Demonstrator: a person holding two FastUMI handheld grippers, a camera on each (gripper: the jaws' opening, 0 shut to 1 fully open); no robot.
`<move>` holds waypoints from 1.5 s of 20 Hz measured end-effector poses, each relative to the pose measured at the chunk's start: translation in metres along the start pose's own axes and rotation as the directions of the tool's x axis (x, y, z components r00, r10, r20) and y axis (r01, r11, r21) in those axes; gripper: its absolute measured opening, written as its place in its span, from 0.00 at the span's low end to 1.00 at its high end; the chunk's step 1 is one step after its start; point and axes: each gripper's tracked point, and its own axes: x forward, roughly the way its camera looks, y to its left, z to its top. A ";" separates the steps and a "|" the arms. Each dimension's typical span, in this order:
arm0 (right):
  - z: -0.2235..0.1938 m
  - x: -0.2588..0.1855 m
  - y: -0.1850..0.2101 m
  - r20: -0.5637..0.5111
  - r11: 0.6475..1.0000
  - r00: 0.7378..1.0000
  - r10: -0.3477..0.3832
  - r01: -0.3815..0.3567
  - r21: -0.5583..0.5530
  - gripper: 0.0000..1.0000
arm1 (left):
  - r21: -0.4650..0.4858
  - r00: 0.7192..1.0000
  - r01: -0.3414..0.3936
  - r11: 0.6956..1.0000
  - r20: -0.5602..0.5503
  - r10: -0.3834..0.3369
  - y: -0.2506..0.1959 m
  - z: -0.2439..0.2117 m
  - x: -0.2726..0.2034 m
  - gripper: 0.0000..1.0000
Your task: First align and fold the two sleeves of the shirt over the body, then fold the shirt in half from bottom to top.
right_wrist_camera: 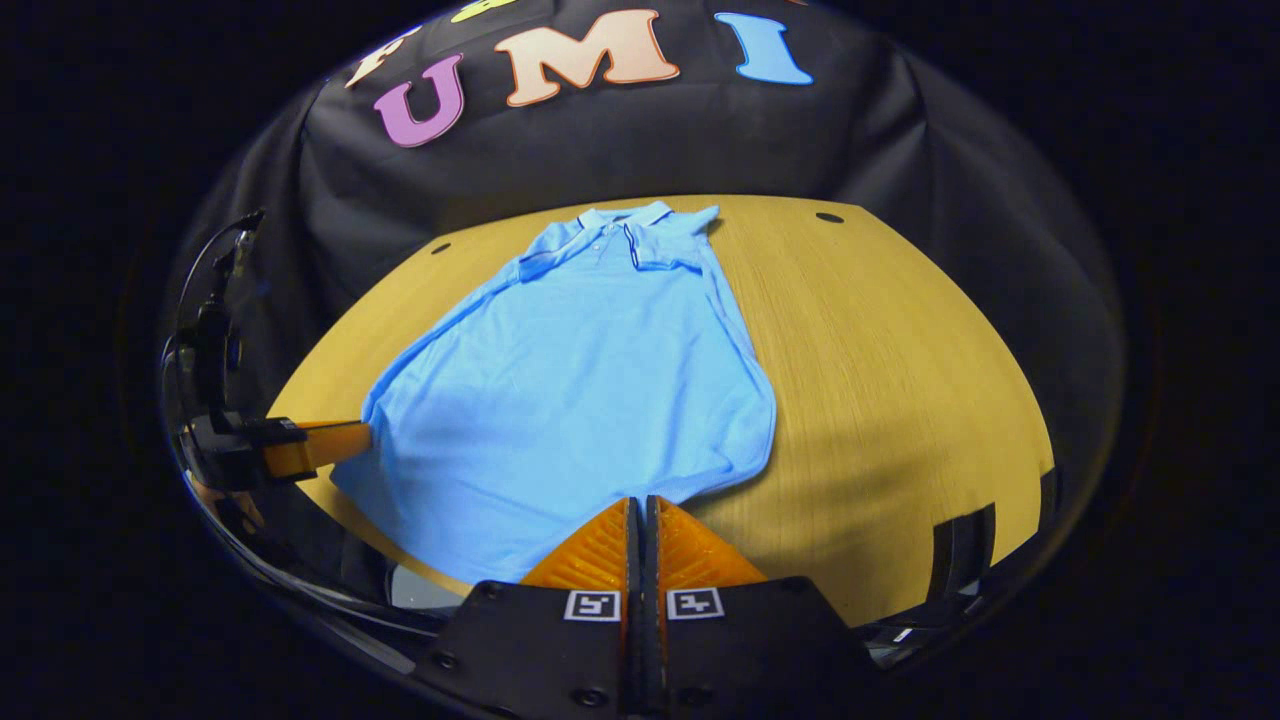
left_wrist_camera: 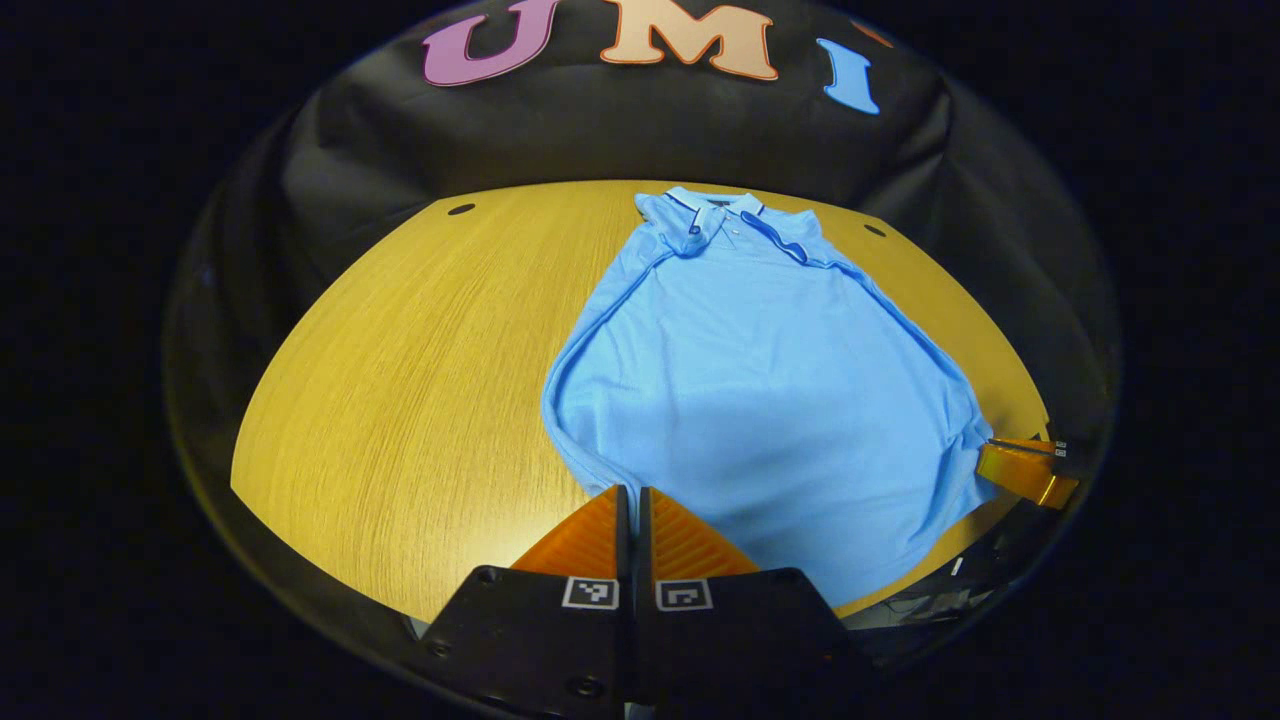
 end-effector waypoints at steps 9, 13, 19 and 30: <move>0.094 0.022 -0.002 0.115 0.999 0.993 -0.004 -0.001 0.035 0.03 | -0.020 0.997 0.035 0.999 0.075 -0.033 -0.006 0.083 0.020 0.00; 0.136 0.040 -0.002 0.162 0.998 0.987 -0.013 0.003 0.062 0.03 | 0.005 0.993 0.043 0.999 0.112 -0.043 -0.005 0.125 0.035 0.00; 0.209 0.067 -0.002 0.246 0.996 0.969 -0.027 0.004 0.094 0.00 | 0.012 0.983 0.062 0.998 0.170 -0.064 0.000 0.192 0.061 0.00; 0.320 0.159 -0.015 0.329 0.979 0.939 -0.097 0.031 0.200 0.02 | 0.005 0.971 0.101 0.995 0.217 -0.099 0.013 0.310 0.150 0.00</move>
